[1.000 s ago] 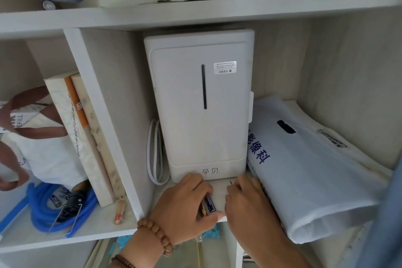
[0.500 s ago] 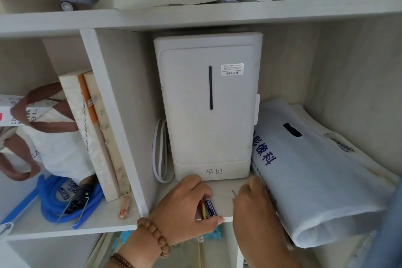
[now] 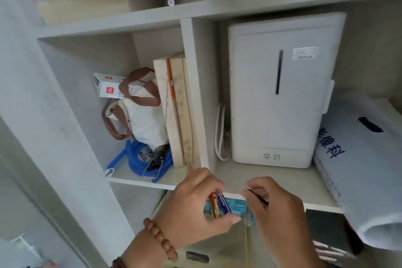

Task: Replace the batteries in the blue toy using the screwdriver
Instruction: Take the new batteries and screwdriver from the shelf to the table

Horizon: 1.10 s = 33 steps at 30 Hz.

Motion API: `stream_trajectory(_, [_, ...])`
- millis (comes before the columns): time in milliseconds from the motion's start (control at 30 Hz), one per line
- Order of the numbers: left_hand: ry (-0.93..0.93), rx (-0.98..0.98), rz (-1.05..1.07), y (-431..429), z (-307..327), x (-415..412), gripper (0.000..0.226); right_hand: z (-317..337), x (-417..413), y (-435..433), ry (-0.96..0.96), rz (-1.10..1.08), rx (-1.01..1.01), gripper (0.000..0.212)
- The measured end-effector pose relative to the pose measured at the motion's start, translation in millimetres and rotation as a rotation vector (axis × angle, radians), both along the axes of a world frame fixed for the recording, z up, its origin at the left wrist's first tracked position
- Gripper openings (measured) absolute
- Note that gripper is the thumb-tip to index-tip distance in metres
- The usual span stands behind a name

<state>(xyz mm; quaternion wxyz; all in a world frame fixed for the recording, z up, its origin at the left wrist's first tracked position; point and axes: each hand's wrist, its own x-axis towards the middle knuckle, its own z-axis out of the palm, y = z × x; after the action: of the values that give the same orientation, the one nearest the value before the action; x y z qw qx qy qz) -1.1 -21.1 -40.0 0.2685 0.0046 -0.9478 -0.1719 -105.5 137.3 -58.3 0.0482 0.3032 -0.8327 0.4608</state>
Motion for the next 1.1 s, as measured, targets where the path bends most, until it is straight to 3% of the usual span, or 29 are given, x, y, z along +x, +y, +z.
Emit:
stream_trajectory(300, [0.053, -0.013, 0.311, -74, 14, 176, 0.046, 13, 117, -96, 0.155, 0.275, 0.072, 0.018])
stream_trajectory(700, [0.018, -0.056, 0.73, -184, 17, 524, 0.046, 15, 424, -275, 0.223, 0.688, 0.044, 0.028])
stream_trajectory(767, [-0.01, -0.046, 0.798, -198, 19, 574, 0.046, 18, 469, -301, 0.245, 0.73, 0.042, 0.022])
stream_trajectory(1100, [-0.038, 0.024, 1.041, -301, 14, 740, 0.043, 13, 624, -445, 0.288, 0.899, 0.023, 0.019])
